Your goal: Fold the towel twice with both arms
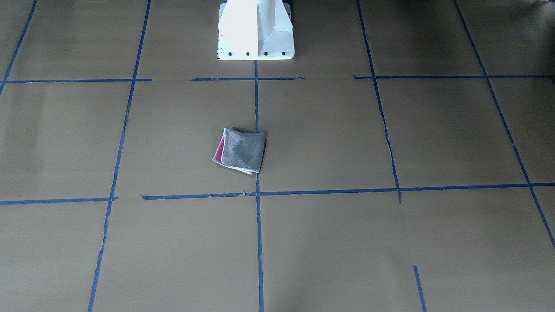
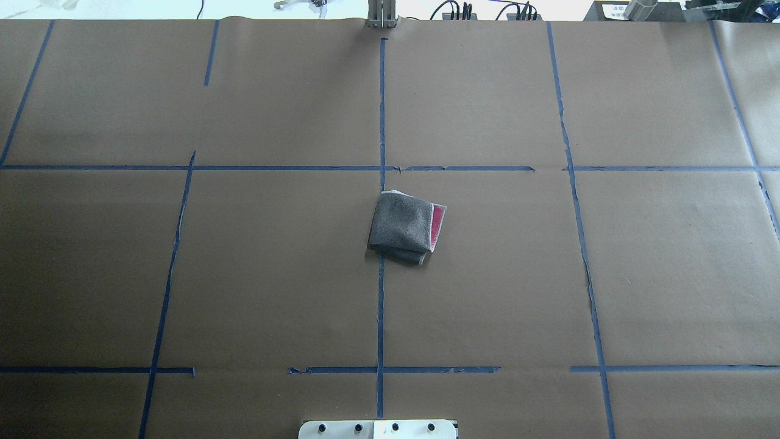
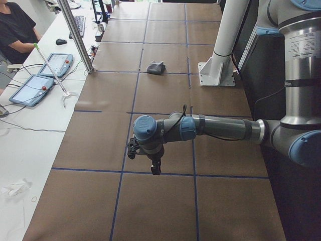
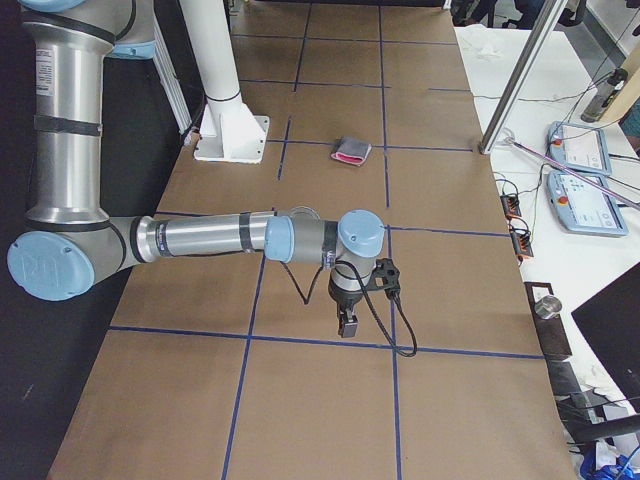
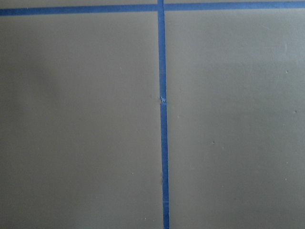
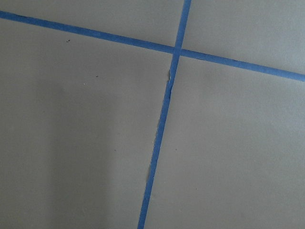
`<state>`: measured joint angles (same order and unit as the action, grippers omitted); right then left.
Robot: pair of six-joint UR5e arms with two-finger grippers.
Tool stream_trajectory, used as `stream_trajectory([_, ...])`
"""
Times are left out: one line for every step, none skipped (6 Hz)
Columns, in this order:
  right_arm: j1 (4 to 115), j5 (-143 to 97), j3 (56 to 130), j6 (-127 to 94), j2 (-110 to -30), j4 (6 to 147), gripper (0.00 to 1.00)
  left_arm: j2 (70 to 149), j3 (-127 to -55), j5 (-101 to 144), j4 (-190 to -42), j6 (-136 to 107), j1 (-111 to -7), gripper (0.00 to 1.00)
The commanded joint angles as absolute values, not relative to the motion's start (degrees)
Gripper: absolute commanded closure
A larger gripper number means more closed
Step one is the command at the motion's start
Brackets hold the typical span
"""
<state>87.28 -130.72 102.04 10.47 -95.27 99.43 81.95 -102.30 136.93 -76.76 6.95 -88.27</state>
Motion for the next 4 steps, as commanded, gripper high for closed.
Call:
stream_trajectory([87.3, -131.3, 102.0, 10.4, -95.4, 99.5, 0.00, 82.3, -102.9, 136.8, -76.5, 6.9, -88.2, 0.00])
stream_trajectory([87.3, -131.4, 102.0, 10.5, -95.6, 99.5, 0.00, 81.9, -102.8, 137.2, -76.7, 6.9, -88.2, 0.00])
stream_trajectory([87.3, -131.4, 102.0, 10.4, -95.8, 99.5, 0.00, 81.2, -102.9, 137.2, -76.1, 6.9, -88.4, 0.00])
stream_trajectory([87.3, -131.9, 102.0, 10.5, -95.9, 99.5, 0.00, 81.0, -102.8, 138.2, -76.0, 6.9, -88.4, 0.00])
